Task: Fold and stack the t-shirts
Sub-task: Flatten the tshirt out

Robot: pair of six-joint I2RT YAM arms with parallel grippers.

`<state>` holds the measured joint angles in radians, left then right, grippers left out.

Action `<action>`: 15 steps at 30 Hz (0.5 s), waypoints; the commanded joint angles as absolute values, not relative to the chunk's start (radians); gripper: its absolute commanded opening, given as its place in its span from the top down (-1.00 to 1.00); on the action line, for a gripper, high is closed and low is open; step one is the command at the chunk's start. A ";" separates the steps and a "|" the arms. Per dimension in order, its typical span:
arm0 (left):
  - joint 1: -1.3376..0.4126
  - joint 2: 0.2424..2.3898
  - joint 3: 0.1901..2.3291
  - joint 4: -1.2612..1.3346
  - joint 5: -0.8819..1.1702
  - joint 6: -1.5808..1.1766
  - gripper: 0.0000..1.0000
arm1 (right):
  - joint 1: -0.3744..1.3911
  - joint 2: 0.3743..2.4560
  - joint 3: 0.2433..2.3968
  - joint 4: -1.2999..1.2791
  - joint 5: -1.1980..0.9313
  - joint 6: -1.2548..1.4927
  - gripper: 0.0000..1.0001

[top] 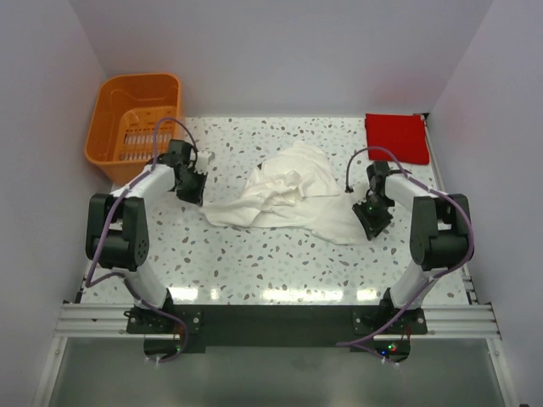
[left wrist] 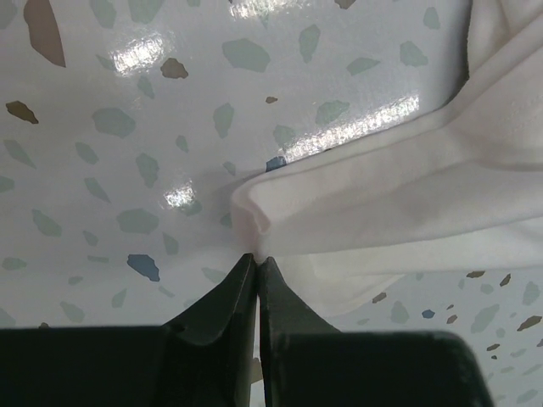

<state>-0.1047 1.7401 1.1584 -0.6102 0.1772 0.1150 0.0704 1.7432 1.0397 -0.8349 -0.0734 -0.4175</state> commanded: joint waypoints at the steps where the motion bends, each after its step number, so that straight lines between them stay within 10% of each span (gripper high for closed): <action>1: -0.094 1.680 1.155 -0.561 0.225 0.107 0.82 | 0.081 1.806 0.996 -0.749 -0.215 -0.442 0.63; 2: -0.091 1.677 1.158 -0.560 0.238 0.106 0.83 | 0.072 1.789 1.011 -0.756 -0.242 -0.457 1.00; 15: -0.029 1.539 1.336 -0.457 0.483 0.086 1.00 | -0.155 1.543 1.367 -0.916 -0.638 -0.497 1.00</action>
